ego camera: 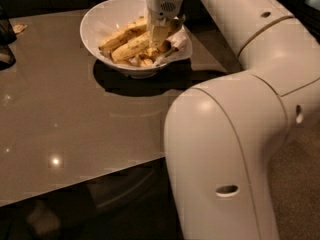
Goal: Pick banana from white bowl
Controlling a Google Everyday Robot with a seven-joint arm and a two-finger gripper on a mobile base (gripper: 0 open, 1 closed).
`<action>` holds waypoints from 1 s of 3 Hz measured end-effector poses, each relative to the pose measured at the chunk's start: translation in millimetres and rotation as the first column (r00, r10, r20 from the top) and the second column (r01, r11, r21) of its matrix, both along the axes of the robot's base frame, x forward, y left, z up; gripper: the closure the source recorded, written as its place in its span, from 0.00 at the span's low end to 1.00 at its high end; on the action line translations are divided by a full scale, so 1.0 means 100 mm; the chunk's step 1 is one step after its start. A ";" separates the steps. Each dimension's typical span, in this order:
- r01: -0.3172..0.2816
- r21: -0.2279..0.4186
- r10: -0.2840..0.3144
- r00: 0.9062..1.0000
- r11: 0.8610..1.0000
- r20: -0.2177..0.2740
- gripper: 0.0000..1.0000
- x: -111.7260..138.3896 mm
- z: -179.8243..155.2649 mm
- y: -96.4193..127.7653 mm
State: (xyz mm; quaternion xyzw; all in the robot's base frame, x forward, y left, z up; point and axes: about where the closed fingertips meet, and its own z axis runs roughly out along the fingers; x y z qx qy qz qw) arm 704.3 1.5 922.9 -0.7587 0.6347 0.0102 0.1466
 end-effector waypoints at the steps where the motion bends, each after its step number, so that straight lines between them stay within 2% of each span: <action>1: 0.026 0.074 -0.029 0.999 0.997 0.039 1.00 -0.13 0.27 -0.12; 2: 0.030 0.131 -0.040 0.997 0.991 0.071 1.00 -0.36 0.48 -0.22; 3: 0.029 0.131 -0.038 0.997 0.991 0.074 1.00 -0.36 0.47 -0.20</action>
Offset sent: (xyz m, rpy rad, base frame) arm -0.0862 -0.0396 0.0691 0.1868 -0.0929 -0.0423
